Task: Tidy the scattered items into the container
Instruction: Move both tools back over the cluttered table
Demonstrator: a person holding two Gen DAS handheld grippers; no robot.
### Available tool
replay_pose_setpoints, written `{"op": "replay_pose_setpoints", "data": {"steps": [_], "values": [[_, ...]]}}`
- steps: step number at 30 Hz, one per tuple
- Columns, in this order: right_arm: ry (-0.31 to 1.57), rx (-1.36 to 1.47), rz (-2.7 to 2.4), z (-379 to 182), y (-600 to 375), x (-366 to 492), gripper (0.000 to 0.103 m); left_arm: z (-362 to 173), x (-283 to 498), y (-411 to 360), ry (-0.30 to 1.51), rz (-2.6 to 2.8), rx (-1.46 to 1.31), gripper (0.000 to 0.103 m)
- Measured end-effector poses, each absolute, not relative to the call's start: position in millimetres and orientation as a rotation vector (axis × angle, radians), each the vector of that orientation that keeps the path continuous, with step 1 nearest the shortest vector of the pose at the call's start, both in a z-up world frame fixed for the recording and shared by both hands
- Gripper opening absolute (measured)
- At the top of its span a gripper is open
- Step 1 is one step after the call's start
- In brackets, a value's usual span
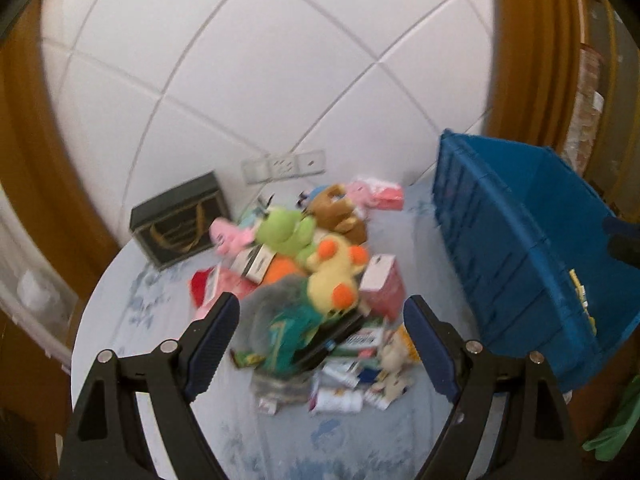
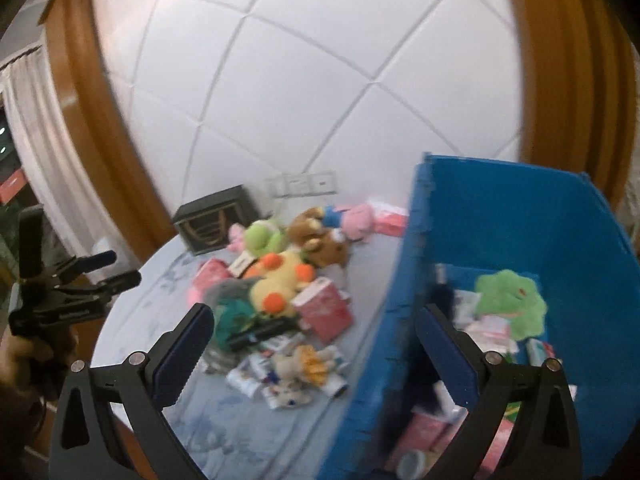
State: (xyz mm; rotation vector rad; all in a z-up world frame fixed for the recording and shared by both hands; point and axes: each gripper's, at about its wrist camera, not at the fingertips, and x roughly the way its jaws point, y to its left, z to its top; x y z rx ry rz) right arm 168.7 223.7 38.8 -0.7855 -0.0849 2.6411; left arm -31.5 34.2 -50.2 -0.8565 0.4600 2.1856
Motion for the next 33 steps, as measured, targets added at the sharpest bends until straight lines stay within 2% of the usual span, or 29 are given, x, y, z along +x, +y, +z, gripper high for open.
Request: {"op": "replay_pose_setpoints", "data": {"steps": [16,21,27,33], "values": [[-0.103,-0.920,2.617,-30,163,100,0.103,-118,-84,-45,0.511,2.139,-1.020,0.084],[-0.080,-0.999,2.574,-65,162,82,0.103,-167,-95,-52,0.590,2.069,-1.093,0.084],[-0.095,-1.189,2.499,-137,168,49,0.103,-239,-107,-57,0.656,1.961,-1.202,0.084],[-0.096,-1.331,2.423,-196,169,22,0.103,-295,-116,-54,0.647,1.889,-1.293,0.084]]}}
